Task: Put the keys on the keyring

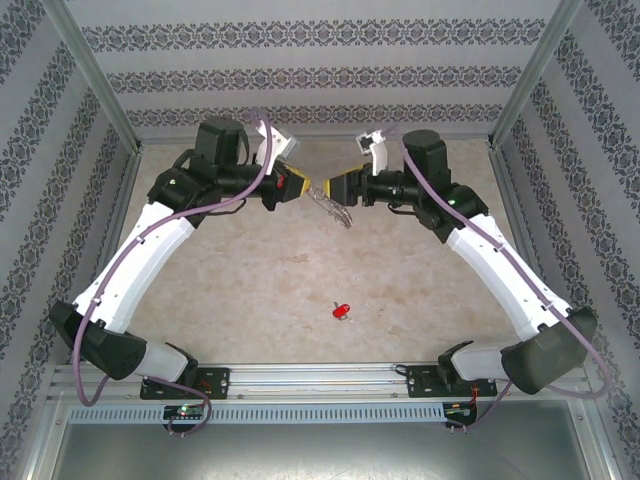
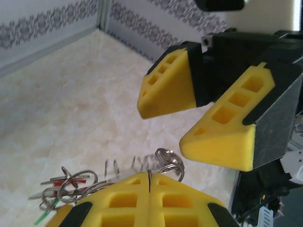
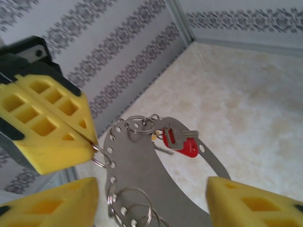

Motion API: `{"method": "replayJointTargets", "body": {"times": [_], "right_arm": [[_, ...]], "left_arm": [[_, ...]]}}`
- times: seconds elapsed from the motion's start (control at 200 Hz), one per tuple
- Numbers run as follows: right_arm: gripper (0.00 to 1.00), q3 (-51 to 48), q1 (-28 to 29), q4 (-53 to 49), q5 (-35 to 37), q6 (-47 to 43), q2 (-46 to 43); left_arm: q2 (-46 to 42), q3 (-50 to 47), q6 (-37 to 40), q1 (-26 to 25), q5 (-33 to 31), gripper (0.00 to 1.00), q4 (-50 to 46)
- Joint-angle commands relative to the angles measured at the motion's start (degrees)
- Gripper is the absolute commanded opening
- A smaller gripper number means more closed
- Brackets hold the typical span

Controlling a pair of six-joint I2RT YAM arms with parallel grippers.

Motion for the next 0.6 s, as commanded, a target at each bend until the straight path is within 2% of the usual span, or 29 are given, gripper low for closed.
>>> {"method": "replayJointTargets", "body": {"times": [0.0,0.105,0.335,0.595], "right_arm": [[0.54,4.09,1.01,0.98,-4.73,-0.74,-0.86],[0.48,6.91,1.48,-0.57,-6.42,-1.38,-0.68],[0.36,9.37,2.54,-3.39,-5.17,-3.38,-1.64],[0.28,10.71,5.14,-3.17,-5.06,-3.78,-1.83]], "left_arm": [[-0.20,5.01,2.27,-0.17,5.25,0.00,-1.28],[0.48,8.63,2.24,0.02,6.94,0.00,-2.32],[1.29,13.74,-0.41,0.13,9.66,0.00,-0.36],[1.95,16.79,1.18,0.18,5.29,0.00,-2.05]]}}
